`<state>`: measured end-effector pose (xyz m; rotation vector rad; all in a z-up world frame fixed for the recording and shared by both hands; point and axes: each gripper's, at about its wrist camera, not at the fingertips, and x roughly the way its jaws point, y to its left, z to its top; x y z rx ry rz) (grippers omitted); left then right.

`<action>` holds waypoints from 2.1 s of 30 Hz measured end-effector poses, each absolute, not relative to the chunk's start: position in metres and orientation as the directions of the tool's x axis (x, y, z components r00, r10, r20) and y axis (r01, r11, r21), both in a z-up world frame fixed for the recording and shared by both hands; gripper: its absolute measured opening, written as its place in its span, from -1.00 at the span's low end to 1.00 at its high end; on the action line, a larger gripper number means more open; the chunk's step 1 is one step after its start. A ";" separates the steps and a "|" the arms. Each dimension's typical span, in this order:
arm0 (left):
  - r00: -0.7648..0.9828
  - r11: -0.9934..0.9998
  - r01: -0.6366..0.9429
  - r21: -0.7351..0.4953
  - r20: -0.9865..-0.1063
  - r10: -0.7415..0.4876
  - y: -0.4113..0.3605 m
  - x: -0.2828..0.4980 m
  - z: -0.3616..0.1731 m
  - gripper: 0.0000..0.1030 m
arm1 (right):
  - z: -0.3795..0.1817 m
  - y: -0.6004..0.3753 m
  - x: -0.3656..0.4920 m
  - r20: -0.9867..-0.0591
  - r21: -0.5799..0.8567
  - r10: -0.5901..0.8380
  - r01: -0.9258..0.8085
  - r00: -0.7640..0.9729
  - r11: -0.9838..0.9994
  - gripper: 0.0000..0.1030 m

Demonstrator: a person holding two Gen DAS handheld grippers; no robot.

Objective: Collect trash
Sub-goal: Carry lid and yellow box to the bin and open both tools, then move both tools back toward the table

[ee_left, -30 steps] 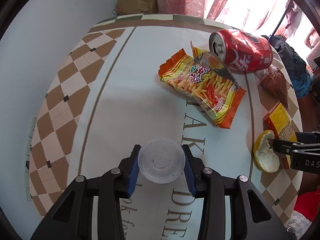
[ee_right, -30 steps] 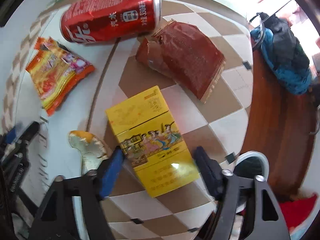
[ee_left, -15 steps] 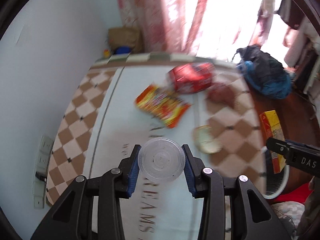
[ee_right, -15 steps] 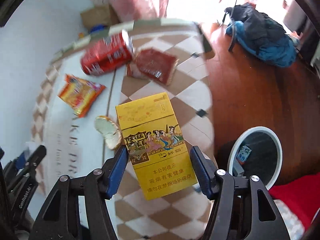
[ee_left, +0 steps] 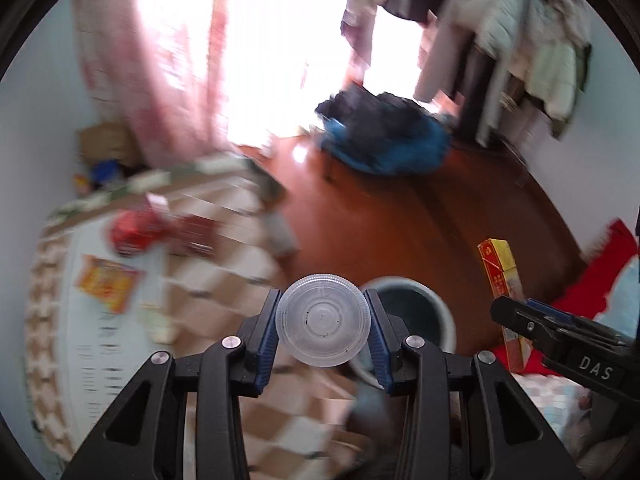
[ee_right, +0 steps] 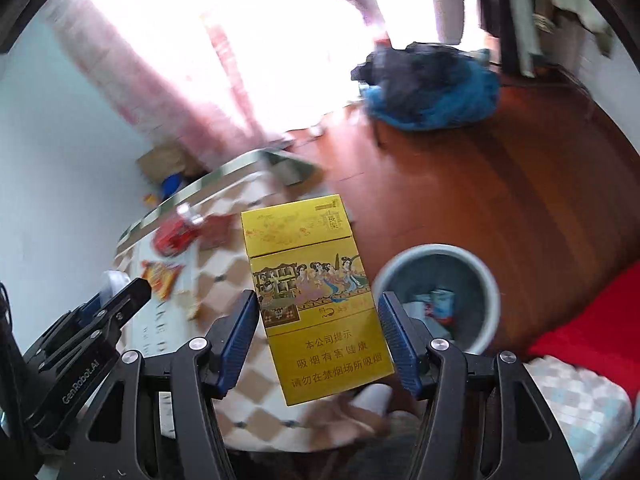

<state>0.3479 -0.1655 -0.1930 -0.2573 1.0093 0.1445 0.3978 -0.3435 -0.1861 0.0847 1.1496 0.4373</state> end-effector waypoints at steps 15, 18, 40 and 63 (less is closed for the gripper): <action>0.141 0.953 -0.214 -0.216 -0.972 -0.189 -0.240 0.465 -0.369 0.32 | -0.366 -0.490 0.488 -0.959 0.257 0.253 0.015 0.126 0.966 0.22; 0.122 0.950 -0.236 -0.204 -0.976 -0.179 -0.242 0.475 -0.380 0.68 | -0.405 -0.492 0.501 -0.967 0.248 0.245 0.038 0.070 0.968 0.21; 0.123 0.979 -0.199 0.041 -0.990 0.066 -0.248 0.446 -0.372 0.78 | -0.426 -0.485 0.484 -0.995 0.097 0.097 -0.022 0.020 0.995 1.00; 0.310 0.977 -0.212 0.006 -0.948 0.073 -0.246 0.375 -0.260 0.78 | -0.276 -0.480 0.420 -0.966 0.091 0.110 -0.090 0.234 0.992 1.00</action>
